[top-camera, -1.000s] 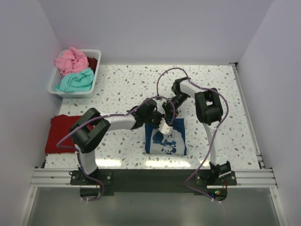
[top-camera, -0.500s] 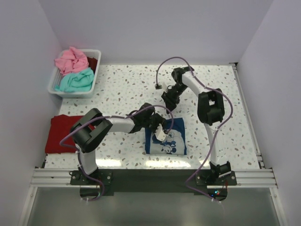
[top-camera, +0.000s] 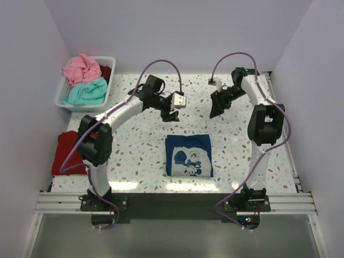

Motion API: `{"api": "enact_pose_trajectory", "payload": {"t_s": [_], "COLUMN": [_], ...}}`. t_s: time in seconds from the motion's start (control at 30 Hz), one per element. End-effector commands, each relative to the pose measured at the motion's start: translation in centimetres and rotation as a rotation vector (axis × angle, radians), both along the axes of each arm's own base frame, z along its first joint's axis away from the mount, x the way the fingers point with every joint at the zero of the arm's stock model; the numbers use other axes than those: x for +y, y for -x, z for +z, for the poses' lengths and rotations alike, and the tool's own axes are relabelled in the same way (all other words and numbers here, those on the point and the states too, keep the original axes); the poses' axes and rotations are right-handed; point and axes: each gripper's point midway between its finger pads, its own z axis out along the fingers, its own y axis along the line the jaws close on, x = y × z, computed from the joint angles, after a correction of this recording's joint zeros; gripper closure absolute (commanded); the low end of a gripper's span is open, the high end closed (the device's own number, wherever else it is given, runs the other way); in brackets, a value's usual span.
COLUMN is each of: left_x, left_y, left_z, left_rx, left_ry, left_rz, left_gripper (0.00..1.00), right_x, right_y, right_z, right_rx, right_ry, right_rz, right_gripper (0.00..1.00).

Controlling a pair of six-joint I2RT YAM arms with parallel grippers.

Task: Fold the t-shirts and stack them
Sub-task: Fold the tshirt

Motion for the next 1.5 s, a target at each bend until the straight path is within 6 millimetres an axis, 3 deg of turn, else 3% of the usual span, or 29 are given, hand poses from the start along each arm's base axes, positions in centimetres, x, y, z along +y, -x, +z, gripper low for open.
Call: {"api": "enact_pose_trajectory", "payload": {"t_s": [0.0, 0.03, 0.13, 0.3, 0.53, 0.67, 0.83, 1.2, 1.3, 1.4, 1.43, 1.47], "left_x": [3.0, 3.6, 4.2, 4.9, 5.4, 5.5, 4.6, 4.0, 3.8, 3.9, 3.9, 3.9], "left_y": [6.4, 6.2, 5.9, 5.8, 5.3, 4.5, 4.4, 4.1, 4.2, 4.3, 4.3, 4.1], "left_z": [-4.2, -4.7, -6.4, -9.5, -11.5, -12.1, -11.6, -10.9, -10.8, -10.9, -10.9, -11.0], "left_rx": [0.610, 0.648, 0.693, 0.783, 0.794, 0.780, 0.815, 0.830, 0.841, 0.852, 0.854, 0.850], "left_ry": [-0.056, -0.052, -0.071, -0.153, -0.184, -0.188, -0.159, -0.126, -0.114, -0.114, -0.115, -0.113], "left_rz": [0.098, 0.128, 0.214, 0.308, 0.385, 0.421, 0.389, 0.365, 0.357, 0.359, 0.357, 0.355], "left_gripper": [0.33, 0.33, 0.32, 0.35, 0.37, 0.42, 0.51, 0.52, 0.58, 0.72, 0.86, 0.93], "right_x": [2.9, 3.1, 3.5, 3.7, 4.7, 4.4, 3.6, 3.4, 3.3, 3.0, 3.0, 3.0], "right_y": [6.3, 6.7, 7.5, 8.7, 10.0, 10.2, 9.3, 6.8, 7.1, 7.2, 7.5, 7.5], "right_z": [2.7, 2.8, 1.8, -1.6, -3.7, -4.4, -5.3, -5.0, -5.3, -5.7, -5.9, -5.9], "right_rx": [0.176, 0.173, 0.173, 0.190, 0.202, 0.194, 0.160, 0.072, 0.092, 0.090, 0.094, 0.093], "right_ry": [-0.087, -0.086, -0.069, 0.008, 0.053, 0.080, 0.134, 0.176, 0.176, 0.189, 0.189, 0.185], "right_rz": [0.037, 0.047, 0.046, 0.084, 0.143, 0.162, 0.149, 0.123, 0.131, 0.145, 0.154, 0.157], "right_gripper": [0.33, 0.28, 0.27, 0.30, 0.32, 0.40, 0.62, 0.47, 0.48, 0.50, 0.55, 0.68]}}
